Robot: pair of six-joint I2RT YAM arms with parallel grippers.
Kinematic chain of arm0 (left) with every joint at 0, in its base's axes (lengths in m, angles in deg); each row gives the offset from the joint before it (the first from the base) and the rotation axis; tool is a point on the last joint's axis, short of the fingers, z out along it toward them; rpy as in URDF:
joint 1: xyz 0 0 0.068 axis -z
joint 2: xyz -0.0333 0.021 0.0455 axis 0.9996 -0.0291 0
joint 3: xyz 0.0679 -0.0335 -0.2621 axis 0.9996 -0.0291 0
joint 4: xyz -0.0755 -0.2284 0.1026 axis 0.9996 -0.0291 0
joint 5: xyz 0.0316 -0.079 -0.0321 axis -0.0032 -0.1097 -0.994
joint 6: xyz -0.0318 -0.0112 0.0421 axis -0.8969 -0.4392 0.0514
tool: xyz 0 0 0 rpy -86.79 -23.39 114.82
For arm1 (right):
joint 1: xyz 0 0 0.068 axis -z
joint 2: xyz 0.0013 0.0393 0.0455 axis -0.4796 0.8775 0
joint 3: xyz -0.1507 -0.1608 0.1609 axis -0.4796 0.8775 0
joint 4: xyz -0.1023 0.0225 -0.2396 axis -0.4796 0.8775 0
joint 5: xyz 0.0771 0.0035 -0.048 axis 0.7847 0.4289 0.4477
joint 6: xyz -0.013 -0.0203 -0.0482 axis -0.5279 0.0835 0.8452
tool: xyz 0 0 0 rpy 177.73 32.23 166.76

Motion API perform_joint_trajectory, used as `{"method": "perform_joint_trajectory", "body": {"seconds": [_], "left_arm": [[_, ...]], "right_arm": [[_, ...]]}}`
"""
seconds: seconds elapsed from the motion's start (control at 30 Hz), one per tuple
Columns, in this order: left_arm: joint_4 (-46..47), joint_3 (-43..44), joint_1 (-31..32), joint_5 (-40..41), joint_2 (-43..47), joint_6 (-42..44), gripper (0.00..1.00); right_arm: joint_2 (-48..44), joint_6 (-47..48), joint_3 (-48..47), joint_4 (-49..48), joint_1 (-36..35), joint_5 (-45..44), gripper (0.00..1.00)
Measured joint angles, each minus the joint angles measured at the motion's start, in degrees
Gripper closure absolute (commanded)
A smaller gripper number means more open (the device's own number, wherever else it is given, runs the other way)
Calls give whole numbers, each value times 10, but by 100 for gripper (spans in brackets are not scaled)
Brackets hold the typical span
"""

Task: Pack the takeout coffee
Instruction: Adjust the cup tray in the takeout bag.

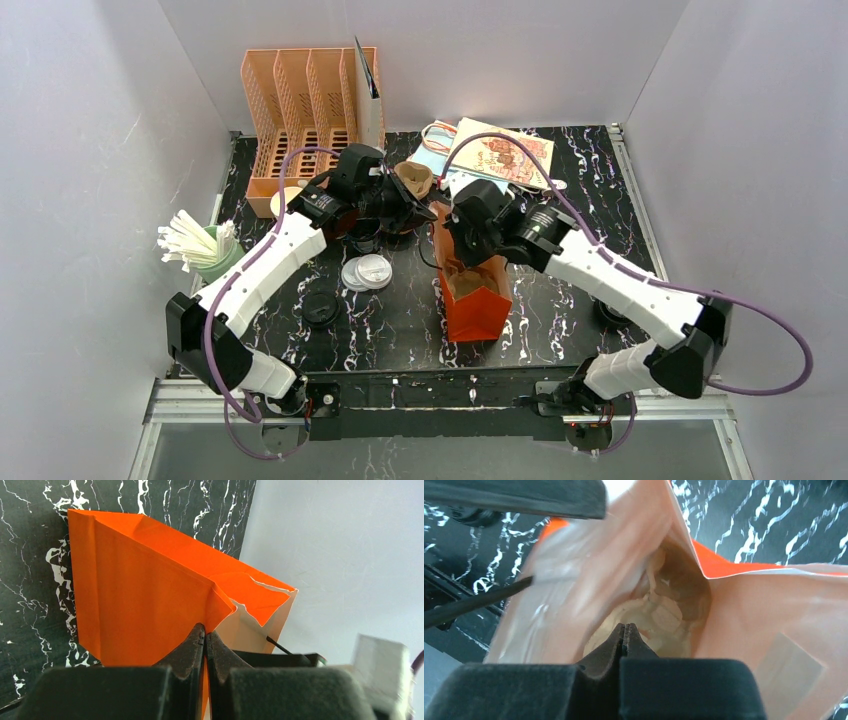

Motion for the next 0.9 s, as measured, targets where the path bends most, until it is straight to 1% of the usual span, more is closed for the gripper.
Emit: {"method": "perform_joint_trajectory", "body": {"seconds": [0.2,0.4,0.5,0.73,0.8,0.9], "left_arm": [[-32,26,14,39,0,-25,100],[-46,36,33,85,6,-52,100],[-50,36,42,108,7,-67,100],[-39,23,59,153,21,-108,100],[-38,17,60,164,31,-114,100],[-37,14,60,176,41,-120,100]], "right_arm": [[66,-43,-77,101,-2,-49,99],[97,-76,-207,152,-2,-86,99],[117,-94,-252,162,-2,-92,99],[129,-132,-245,169,-16,-90,99],[127,-139,-232,166,-26,-93,99],[118,-152,-189,162,-46,-108,99]]}}
